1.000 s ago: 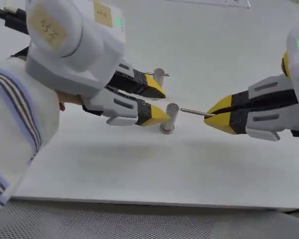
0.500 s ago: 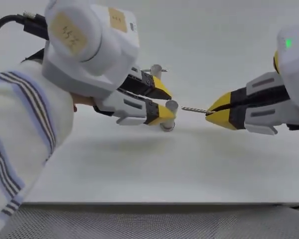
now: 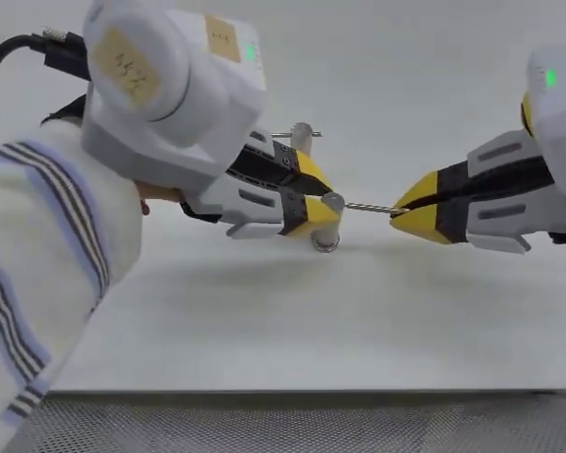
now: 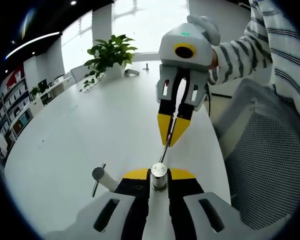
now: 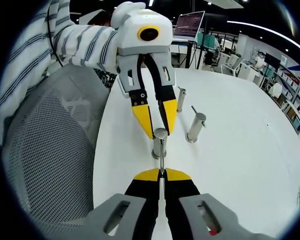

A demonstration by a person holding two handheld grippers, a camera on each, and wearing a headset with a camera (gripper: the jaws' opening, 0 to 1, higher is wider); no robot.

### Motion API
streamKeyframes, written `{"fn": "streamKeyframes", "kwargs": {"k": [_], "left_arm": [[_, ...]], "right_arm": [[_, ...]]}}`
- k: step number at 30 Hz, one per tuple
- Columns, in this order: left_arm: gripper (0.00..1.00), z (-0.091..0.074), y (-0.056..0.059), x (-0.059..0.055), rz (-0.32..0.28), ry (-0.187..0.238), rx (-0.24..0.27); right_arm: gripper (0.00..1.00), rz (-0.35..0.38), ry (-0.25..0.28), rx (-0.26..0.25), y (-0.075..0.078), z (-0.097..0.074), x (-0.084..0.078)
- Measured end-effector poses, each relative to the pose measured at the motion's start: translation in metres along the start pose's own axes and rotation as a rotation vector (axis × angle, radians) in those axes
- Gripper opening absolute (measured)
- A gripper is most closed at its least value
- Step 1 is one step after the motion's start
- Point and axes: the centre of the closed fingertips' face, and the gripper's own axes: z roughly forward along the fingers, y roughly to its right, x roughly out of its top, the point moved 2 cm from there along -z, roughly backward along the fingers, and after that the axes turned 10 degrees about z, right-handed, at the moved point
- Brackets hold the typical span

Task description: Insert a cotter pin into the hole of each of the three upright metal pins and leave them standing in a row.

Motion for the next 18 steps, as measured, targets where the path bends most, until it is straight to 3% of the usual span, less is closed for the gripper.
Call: {"fn": "streamKeyframes", "kwargs": {"k": [18], "left_arm": [[0.09,-0.003,-0.001,-0.001,-0.042,-0.016,0.016]], "right_arm": [[0.00,-0.038,-0.004,0.005,-0.001,0.008,0.013]]}}
